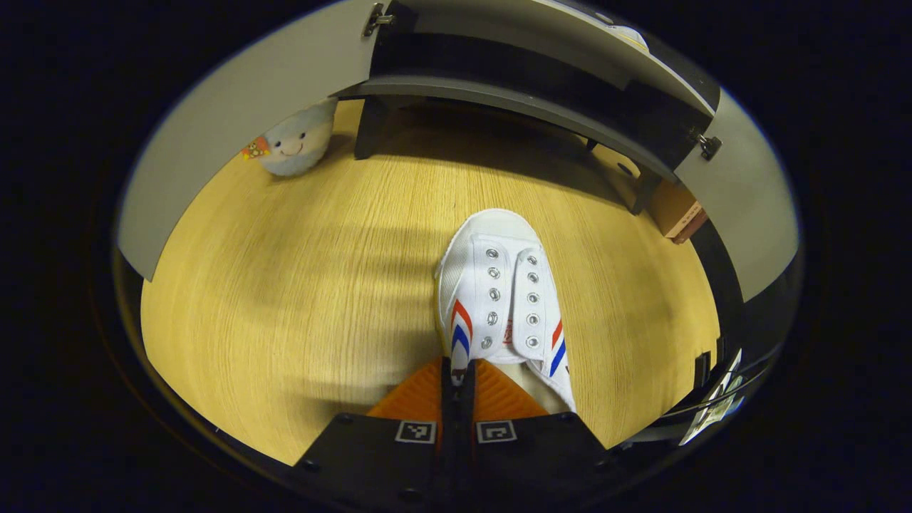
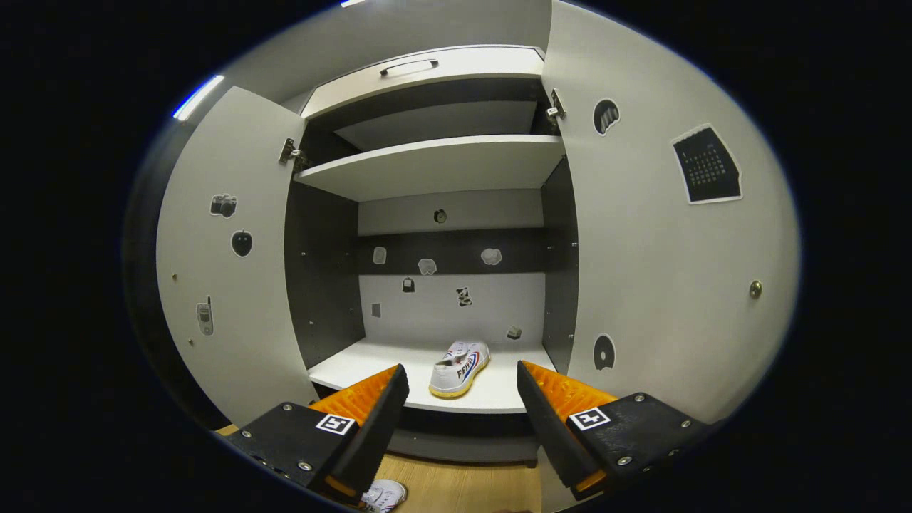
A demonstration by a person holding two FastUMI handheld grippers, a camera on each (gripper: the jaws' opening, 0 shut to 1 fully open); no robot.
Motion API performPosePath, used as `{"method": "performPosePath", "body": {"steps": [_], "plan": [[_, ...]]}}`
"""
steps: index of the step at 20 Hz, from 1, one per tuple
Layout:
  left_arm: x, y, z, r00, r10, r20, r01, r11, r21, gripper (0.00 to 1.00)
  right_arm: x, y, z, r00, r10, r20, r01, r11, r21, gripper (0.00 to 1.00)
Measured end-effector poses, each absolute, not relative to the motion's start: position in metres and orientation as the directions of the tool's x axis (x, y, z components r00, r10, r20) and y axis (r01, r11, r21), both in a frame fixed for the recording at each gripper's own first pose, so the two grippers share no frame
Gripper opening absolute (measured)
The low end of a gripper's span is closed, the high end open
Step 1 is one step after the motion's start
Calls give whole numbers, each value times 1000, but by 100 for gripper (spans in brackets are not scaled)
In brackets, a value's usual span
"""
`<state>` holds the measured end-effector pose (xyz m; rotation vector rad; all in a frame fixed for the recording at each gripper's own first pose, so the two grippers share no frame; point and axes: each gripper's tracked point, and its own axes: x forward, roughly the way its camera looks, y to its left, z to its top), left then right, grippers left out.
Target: Grab one shoe with the right hand and put it into the shoe cabinet, grab the other shoe with the left hand and put it into the shoe cabinet; then close the right door with the right hand and the left door with the left hand.
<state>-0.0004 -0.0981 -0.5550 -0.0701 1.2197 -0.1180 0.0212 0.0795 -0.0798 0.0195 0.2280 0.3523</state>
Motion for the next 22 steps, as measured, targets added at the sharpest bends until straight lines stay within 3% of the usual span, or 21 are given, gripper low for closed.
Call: {"method": "performPosePath", "body": {"steps": [8,16,22], "plan": [[18,-116,-489,385,-187,-904,36,981,-188,7,14,75,-61,921,344,-185,-339,939,58,93],[70,-93,-379,492,-249,-834,128,968,-214,6,14,70,-45,931,333,-153,-326,943,67,94],[123,-116,-322,552,-311,-773,175,950,-257,6,18,64,-40,936,324,-139,-317,946,69,93]]}}
